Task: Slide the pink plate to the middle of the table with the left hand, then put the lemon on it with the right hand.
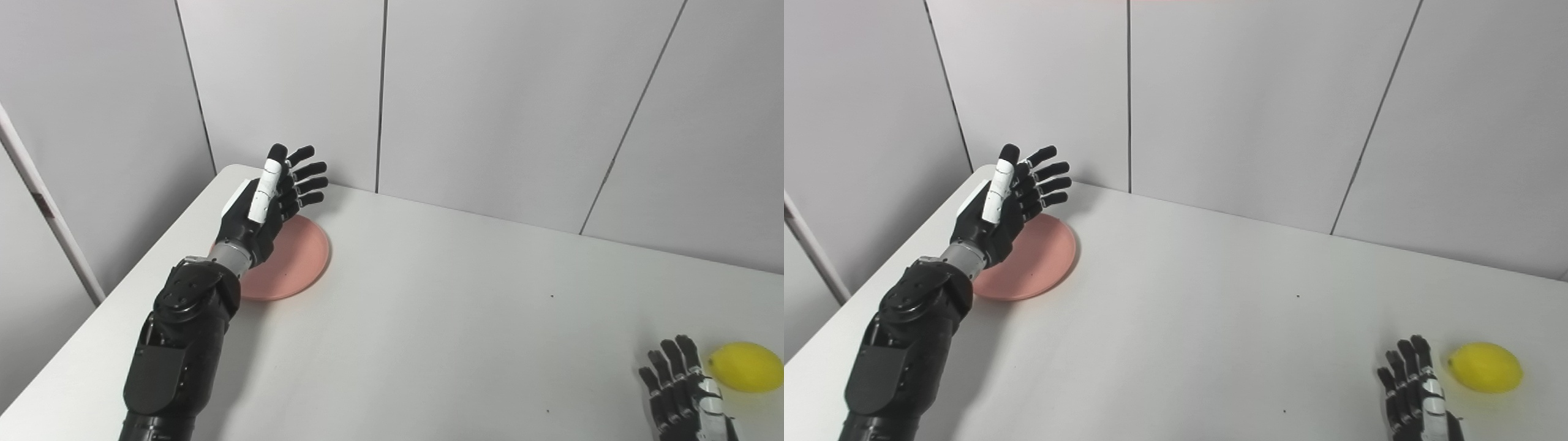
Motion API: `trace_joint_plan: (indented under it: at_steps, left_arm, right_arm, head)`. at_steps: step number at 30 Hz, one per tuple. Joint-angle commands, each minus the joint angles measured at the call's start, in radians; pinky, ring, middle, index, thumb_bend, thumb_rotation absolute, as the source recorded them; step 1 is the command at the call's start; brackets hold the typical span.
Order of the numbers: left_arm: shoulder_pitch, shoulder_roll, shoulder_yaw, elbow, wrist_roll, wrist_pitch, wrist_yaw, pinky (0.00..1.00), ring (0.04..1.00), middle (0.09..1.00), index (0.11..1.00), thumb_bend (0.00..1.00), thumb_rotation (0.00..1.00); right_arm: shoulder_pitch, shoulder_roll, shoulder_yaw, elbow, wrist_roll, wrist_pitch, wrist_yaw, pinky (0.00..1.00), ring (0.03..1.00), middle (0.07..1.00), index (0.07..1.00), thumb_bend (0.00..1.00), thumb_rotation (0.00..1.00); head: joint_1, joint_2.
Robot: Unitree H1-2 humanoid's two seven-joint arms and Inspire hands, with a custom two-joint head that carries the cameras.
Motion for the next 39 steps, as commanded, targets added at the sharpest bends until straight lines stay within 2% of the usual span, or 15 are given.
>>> trace_joint_plan:
  at_steps: [1,6,9,14,20,29,39]
  left_arm:
    - [-0.063,0.039,0.012,0.011,-0.014,-0.040,-0.026,0.78,0.780,0.786,0.816,1.00,0.93]
    - [-0.095,0.070,0.027,0.069,-0.028,-0.064,-0.063,0.76,0.777,0.784,0.786,1.00,0.94]
    - [-0.109,0.074,0.046,0.086,-0.034,-0.077,-0.064,0.77,0.793,0.804,0.824,1.00,0.93]
    - [-0.126,0.079,0.095,0.129,-0.045,-0.134,-0.053,0.76,0.802,0.808,0.819,1.00,0.91]
    - [-0.137,0.100,0.138,0.228,-0.063,-0.214,-0.080,0.77,0.808,0.811,0.841,1.00,0.90]
    - [-0.150,0.139,0.157,0.365,-0.069,-0.307,-0.108,0.70,0.795,0.806,0.860,1.00,0.90]
    - [-0.189,0.193,0.159,0.519,-0.057,-0.389,-0.114,0.74,0.782,0.784,0.838,1.00,0.88]
  right_arm:
    - [0.033,0.008,-0.001,0.032,0.014,0.001,0.007,1.00,1.000,1.000,1.000,0.59,0.84]
    - [0.034,0.005,-0.002,0.031,0.013,0.003,0.007,1.00,1.000,1.000,1.000,0.60,0.82]
    - [0.034,0.002,-0.001,0.033,0.013,0.002,0.009,1.00,1.000,1.000,1.000,0.61,0.82]
    - [0.036,-0.002,-0.001,0.026,0.023,0.015,0.009,1.00,1.000,1.000,0.997,0.60,0.81]
    - [0.035,-0.004,-0.004,0.030,0.030,0.017,0.011,1.00,1.000,1.000,1.000,0.60,0.81]
    - [0.036,-0.011,-0.004,0.030,0.032,0.020,0.011,1.00,1.000,1.000,0.989,0.62,0.80]
    - [0.037,-0.014,0.000,0.026,0.030,0.020,0.009,1.00,1.000,1.000,0.984,0.63,0.80]
  head:
    - [0.000,0.001]
    - [0.005,-0.001]
    - [0.007,-0.002]
    - [0.008,-0.001]
    - [0.010,-0.002]
    - [0.014,0.001]
    - [0.008,0.006]
